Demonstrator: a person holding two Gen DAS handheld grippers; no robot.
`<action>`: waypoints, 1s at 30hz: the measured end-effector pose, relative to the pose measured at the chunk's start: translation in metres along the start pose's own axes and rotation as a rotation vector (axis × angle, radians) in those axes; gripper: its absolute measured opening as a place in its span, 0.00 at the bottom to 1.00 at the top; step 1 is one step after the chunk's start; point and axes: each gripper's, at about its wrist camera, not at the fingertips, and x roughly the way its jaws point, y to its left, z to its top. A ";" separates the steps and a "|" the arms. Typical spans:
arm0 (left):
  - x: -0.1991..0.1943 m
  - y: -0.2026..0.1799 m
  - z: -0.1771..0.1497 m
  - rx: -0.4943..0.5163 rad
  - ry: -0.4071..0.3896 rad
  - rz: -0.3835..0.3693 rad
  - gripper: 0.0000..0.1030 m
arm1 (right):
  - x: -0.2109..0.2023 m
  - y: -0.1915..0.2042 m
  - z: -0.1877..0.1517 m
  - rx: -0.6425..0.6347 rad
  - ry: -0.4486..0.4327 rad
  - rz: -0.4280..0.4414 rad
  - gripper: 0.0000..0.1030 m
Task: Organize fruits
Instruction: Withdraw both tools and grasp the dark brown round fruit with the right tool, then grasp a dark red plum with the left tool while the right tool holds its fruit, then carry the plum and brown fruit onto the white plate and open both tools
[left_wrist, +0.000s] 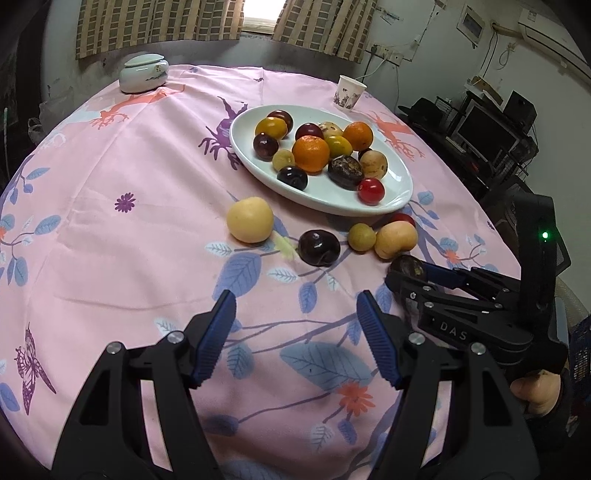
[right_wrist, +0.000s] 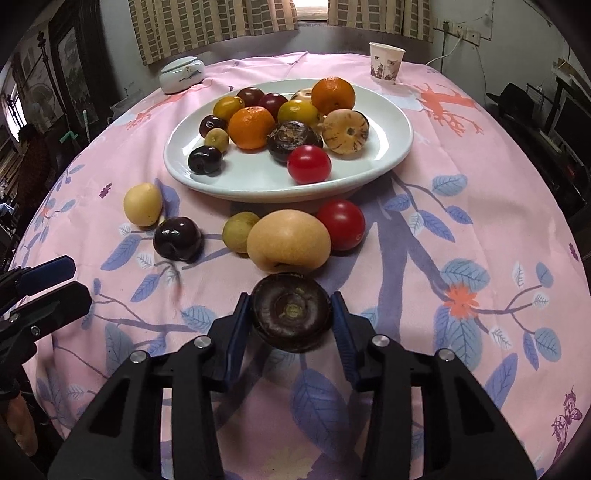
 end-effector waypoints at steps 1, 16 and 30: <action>0.001 -0.001 0.002 0.004 -0.001 0.002 0.67 | -0.003 -0.001 -0.001 0.008 -0.001 0.009 0.42; 0.072 -0.026 0.030 0.072 0.089 0.015 0.50 | -0.057 -0.046 -0.028 0.128 -0.067 0.043 0.43; 0.078 -0.024 0.034 0.069 0.063 0.037 0.35 | -0.057 -0.051 -0.032 0.149 -0.053 0.082 0.43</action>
